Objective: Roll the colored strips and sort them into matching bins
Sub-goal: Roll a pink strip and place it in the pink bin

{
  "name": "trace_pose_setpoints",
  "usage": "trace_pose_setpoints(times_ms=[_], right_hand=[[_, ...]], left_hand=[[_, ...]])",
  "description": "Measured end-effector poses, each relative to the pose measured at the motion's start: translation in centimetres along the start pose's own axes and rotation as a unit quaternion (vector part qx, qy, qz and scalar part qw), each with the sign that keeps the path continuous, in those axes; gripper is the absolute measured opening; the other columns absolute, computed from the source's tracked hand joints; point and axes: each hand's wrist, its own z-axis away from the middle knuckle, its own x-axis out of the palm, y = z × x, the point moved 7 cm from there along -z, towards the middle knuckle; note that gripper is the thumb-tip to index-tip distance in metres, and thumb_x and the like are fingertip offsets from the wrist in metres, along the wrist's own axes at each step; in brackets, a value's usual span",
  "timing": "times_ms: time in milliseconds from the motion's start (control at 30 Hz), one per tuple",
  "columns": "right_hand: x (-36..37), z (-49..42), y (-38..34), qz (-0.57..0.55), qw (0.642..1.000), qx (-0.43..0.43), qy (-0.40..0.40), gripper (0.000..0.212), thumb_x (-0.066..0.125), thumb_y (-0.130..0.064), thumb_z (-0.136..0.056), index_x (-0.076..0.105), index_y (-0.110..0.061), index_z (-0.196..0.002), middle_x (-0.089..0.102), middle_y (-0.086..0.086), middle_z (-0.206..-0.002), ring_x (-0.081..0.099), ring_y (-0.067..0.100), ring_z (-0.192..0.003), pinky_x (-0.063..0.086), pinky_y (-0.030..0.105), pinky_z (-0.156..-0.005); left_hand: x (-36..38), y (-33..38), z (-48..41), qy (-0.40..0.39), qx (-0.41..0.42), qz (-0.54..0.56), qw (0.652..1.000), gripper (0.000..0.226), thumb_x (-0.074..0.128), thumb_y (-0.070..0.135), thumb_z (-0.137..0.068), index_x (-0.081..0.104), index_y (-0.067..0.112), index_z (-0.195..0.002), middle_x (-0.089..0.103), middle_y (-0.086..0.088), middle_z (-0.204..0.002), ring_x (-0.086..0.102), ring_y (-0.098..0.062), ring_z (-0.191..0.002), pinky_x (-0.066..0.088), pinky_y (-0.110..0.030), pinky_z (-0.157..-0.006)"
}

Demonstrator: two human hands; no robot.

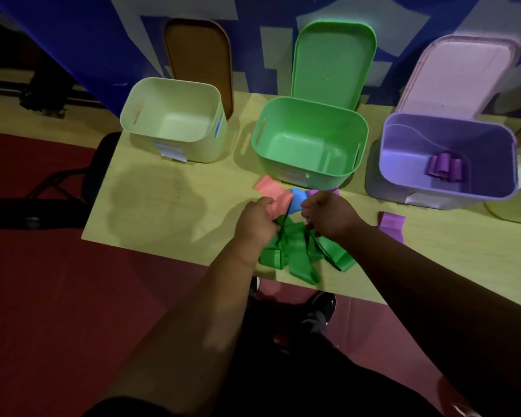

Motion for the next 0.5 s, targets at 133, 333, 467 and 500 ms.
trace_pose_setpoints(times_ms=[133,333,467,500], right_hand=[[-0.1,0.7,0.6,0.006,1.000,0.002,-0.004,0.015,0.060,-0.013,-0.102,0.070,-0.023,-0.104,0.077,0.014,-0.115,0.074,0.036,-0.108,0.062,0.052,-0.095],[0.1,0.7,0.7,0.008,0.998,-0.044,-0.035,0.018,0.054,0.001,-0.106,0.068,0.001,-0.117,0.069,0.010,-0.090,0.072,0.010,-0.071,0.058,0.018,-0.066],[-0.3,1.5,-0.7,0.018,0.994,-0.108,-0.015,0.015,0.053,0.003,-0.106,0.065,-0.006,-0.103,0.068,0.030,-0.092,0.069,0.024,-0.056,0.050,0.024,-0.049],[-0.4,1.8,-1.0,-0.015,0.995,-0.100,-0.008,0.012,0.060,-0.001,-0.104,0.067,-0.010,-0.105,0.071,0.027,-0.093,0.070,0.029,-0.062,0.050,0.026,-0.051]], left_hand=[[1.0,-0.6,0.1,0.025,0.006,-0.008,1.000,0.052,0.088,0.008,-0.082,0.075,0.012,-0.133,0.071,-0.017,-0.129,0.069,-0.036,-0.115,0.050,-0.032,-0.097],[0.0,-0.2,0.4,0.129,0.017,-0.001,0.992,0.026,0.082,0.024,-0.093,0.083,0.010,-0.115,0.062,-0.016,-0.113,0.065,-0.042,-0.103,0.054,-0.040,-0.100],[-2.8,2.5,1.2,0.147,0.042,0.036,0.988,0.026,0.080,0.037,-0.096,0.076,0.012,-0.093,0.058,-0.012,-0.108,0.059,-0.035,-0.102,0.052,-0.036,-0.088],[-3.6,3.2,1.5,0.146,0.051,0.053,0.987,0.028,0.079,0.040,-0.097,0.070,0.017,-0.084,0.059,-0.010,-0.104,0.060,-0.031,-0.097,0.050,-0.033,-0.083]])
